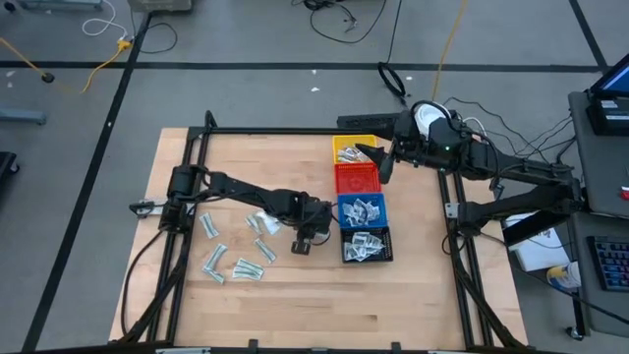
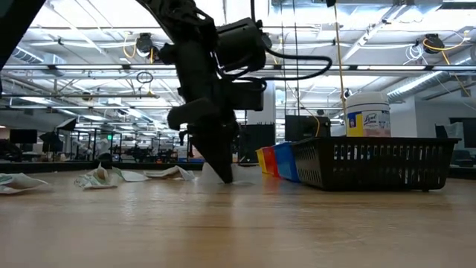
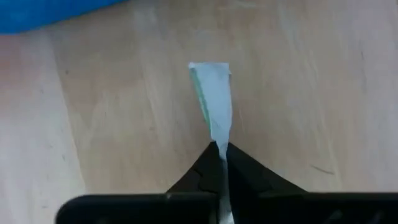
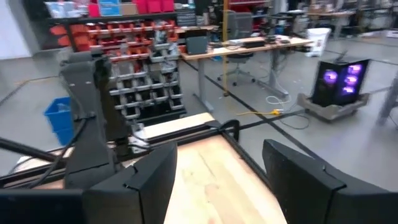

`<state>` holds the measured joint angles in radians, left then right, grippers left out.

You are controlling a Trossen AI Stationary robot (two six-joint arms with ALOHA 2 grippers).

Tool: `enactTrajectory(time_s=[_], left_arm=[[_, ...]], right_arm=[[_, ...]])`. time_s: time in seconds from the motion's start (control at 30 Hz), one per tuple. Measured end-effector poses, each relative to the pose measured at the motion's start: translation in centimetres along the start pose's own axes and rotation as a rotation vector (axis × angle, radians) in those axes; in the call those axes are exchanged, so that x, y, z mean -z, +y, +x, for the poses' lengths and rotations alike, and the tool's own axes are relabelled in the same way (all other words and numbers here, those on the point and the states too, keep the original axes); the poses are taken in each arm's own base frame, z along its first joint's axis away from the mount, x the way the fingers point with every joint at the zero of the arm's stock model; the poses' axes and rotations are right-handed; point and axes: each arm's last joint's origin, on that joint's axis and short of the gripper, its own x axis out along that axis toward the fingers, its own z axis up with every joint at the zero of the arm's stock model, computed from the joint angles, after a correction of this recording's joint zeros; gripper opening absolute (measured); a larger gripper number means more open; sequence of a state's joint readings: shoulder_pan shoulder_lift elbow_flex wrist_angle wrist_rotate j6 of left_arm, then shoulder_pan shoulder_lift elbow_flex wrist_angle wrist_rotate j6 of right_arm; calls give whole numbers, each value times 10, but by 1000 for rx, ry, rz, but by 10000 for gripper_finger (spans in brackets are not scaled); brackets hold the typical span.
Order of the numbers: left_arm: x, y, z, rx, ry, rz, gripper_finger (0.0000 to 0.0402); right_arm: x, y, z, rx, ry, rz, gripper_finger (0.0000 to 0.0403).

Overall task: Pick & Place First Aid Supplies
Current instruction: Put the green bandage pack into the red bin

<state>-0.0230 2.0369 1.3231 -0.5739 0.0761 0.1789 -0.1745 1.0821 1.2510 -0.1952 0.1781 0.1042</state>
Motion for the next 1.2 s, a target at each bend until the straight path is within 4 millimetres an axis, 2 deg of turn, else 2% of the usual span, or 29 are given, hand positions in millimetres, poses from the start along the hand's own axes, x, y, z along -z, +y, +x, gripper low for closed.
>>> enactTrajectory(time_s=[0.13, 0.27, 0.43, 0.67, 0.77, 0.9, 1.0, 1.2], left_arm=[[3, 4, -7, 75, -22, -37, 4], [11, 7, -24, 94, -102, -55, 3], [15, 18, -55, 99, -471, -122, 2], [33, 39, -97, 21, -978, -256, 1], [38, 49, -114, -29, -1115, -335, 1], [34, 58, -128, -88, -1194, -359, 1], [29, 60, -135, -93, -1216, -357, 1], [24, 61, -144, -109, -1244, -343, 0]], right_arm=[[0, -1, 0, 12, 3, -9, 220], [2, -2, 3, 15, 11, -41, 213], [9, -3, 10, 25, 49, -47, 216], [49, -6, 23, -16, 119, -6, 217], [68, -5, 28, -66, 109, 42, 217], [85, -2, 38, -155, 41, 125, 217], [98, -2, 46, -139, 54, 134, 217], [107, 0, 61, -155, 61, 159, 215]])
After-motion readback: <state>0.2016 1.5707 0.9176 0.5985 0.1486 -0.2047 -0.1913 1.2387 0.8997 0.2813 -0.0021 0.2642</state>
